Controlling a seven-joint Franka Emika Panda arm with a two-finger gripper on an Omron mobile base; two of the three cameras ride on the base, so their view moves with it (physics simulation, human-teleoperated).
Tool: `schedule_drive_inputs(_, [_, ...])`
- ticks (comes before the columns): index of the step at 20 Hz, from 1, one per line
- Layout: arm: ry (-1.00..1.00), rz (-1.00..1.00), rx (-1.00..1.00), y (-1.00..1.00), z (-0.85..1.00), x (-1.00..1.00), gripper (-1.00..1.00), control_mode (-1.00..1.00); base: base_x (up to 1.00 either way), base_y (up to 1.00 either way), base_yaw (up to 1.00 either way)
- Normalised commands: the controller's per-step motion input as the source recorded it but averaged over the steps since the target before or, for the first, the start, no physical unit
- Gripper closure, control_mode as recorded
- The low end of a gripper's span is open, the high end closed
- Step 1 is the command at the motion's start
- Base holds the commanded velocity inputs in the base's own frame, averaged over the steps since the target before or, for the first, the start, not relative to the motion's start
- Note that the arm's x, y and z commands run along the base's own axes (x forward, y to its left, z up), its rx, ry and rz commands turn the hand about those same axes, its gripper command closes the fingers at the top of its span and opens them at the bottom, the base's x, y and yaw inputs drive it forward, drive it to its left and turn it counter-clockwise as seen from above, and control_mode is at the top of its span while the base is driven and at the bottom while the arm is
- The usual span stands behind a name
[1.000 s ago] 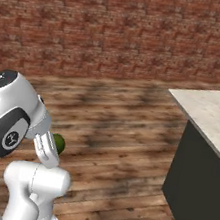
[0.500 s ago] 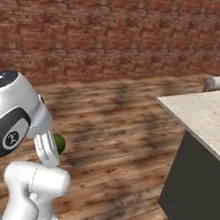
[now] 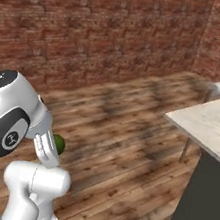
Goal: Place the cold items (mushroom and lime) from the fridge in one tupperware on the dining counter. Place the warm items (kebab skewer and hot dog) in the stove area in another tupperware.
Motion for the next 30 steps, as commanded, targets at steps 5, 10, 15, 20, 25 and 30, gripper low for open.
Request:
schedule_drive_inputs(5, [0.0, 0.0, 0.0, 0.0, 0.0, 0.0, 1.0, 1.0, 1.0, 0.7, -0.41])
schedule_drive_inputs(10, [0.0, 0.0, 0.0, 0.0, 0.0, 0.0, 1.0, 1.0, 1.0, 0.59, -0.53])
schedule_drive_inputs(15, [0.0, 0.0, 0.0, 0.0, 0.0, 0.0, 1.0, 1.0, 1.0, 0.53, -0.63])
schedule_drive_inputs(20, [0.0, 0.0, 0.0, 0.0, 0.0, 0.0, 1.0, 1.0, 1.0, 0.63, -0.6])
schedule_drive_inputs(25, [0.0, 0.0, 0.0, 0.0, 0.0, 0.0, 1.0, 1.0, 0.95, 0.95, -0.42])
schedule_drive_inputs(30, [0.0, 0.0, 0.0, 0.0, 0.0, 0.0, 1.0, 1.0, 0.84, 1.0, -0.42])
